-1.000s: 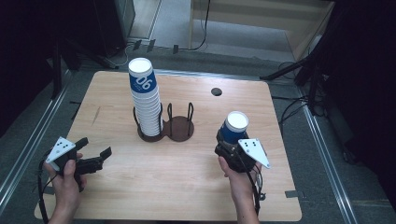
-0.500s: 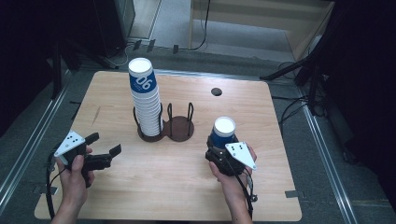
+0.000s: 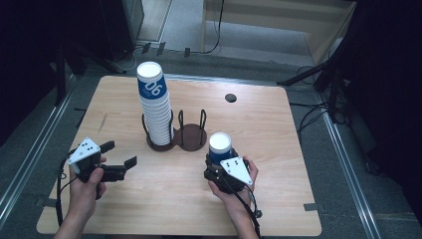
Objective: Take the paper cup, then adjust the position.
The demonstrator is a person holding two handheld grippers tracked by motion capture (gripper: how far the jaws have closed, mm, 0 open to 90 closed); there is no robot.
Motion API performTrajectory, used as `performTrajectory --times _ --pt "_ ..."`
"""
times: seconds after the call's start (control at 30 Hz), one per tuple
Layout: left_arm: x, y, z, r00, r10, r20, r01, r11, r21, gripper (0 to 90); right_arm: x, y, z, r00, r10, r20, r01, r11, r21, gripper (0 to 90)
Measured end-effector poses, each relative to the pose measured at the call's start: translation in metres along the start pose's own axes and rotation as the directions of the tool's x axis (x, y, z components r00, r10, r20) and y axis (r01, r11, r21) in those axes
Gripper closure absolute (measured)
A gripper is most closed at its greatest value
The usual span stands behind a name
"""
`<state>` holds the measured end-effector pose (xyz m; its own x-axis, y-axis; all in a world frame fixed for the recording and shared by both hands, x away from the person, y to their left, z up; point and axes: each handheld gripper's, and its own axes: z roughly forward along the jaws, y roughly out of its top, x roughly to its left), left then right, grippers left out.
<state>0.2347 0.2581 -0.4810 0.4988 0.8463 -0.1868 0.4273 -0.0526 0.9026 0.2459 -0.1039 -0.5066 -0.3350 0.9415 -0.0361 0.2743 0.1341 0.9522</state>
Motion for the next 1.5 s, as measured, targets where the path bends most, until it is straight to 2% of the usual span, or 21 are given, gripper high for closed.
performTrajectory --times 0.23,0.37,0.53,0.67,0.73,0.93,1.03,1.2,1.27,1.4,1.47,1.5 --pt "-0.014 0.006 0.005 0.9980 0.025 0.058 -0.027 0.9993 0.028 0.0 0.018 -0.007 0.004 0.9975 -0.067 -0.022 0.067 0.998 0.019 21.6" --pt "-0.020 0.006 0.010 0.9968 0.042 0.068 -0.045 0.9979 0.046 0.0 0.024 -0.010 0.004 0.9956 -0.092 -0.021 0.092 0.995 0.026 21.6" --pt "-0.028 0.005 0.016 0.9940 0.051 0.097 -0.058 0.9962 0.066 0.0 0.035 -0.014 0.004 0.9867 -0.162 -0.017 0.162 0.986 0.026 21.6" --pt "-0.031 0.006 0.019 0.9942 0.059 0.091 -0.065 0.9956 0.067 0.0 0.043 -0.016 0.004 0.9733 -0.229 -0.013 0.229 0.973 0.019 21.7" --pt "-0.033 0.007 0.021 0.9933 0.058 0.100 -0.065 0.9956 0.068 0.0 0.046 -0.018 0.003 0.9685 -0.249 -0.010 0.249 0.968 0.017 21.7" --pt "-0.041 0.008 0.024 0.9892 0.070 0.129 -0.080 0.9938 0.077 0.0 0.052 -0.024 0.001 0.9467 -0.322 0.010 0.322 0.947 0.019 21.8" --pt "-0.047 0.008 0.027 0.9865 0.076 0.145 -0.089 0.9925 0.084 0.0 0.055 -0.024 0.001 0.9306 -0.366 0.015 0.366 0.931 0.005 21.8" --pt "-0.053 0.006 0.031 0.9820 0.092 0.165 -0.110 0.9886 0.104 0.0 0.061 -0.028 0.003 0.9212 -0.389 0.008 0.389 0.921 0.010 21.9" --pt "-0.056 0.006 0.032 0.9802 0.096 0.173 -0.116 0.9872 0.109 0.0 0.065 -0.030 0.003 0.9132 -0.407 0.007 0.407 0.913 0.008 21.9" --pt "-0.063 0.006 0.034 0.9751 0.103 0.196 -0.129 0.9839 0.124 0.0 0.072 -0.032 0.002 0.8907 -0.455 0.004 0.455 0.891 -0.005 22.0" --pt "-0.067 0.006 0.035 0.9735 0.105 0.203 -0.133 0.9824 0.131 2.2 0.075 -0.033 0.001 0.8836 -0.468 0.000 0.468 0.884 -0.012 22.1" --pt "-0.067 0.006 0.035 0.9735 0.105 0.203 -0.133 0.9824 0.131 3.2 0.075 -0.033 0.001 0.8836 -0.468 0.000 0.468 0.884 -0.012 22.1"
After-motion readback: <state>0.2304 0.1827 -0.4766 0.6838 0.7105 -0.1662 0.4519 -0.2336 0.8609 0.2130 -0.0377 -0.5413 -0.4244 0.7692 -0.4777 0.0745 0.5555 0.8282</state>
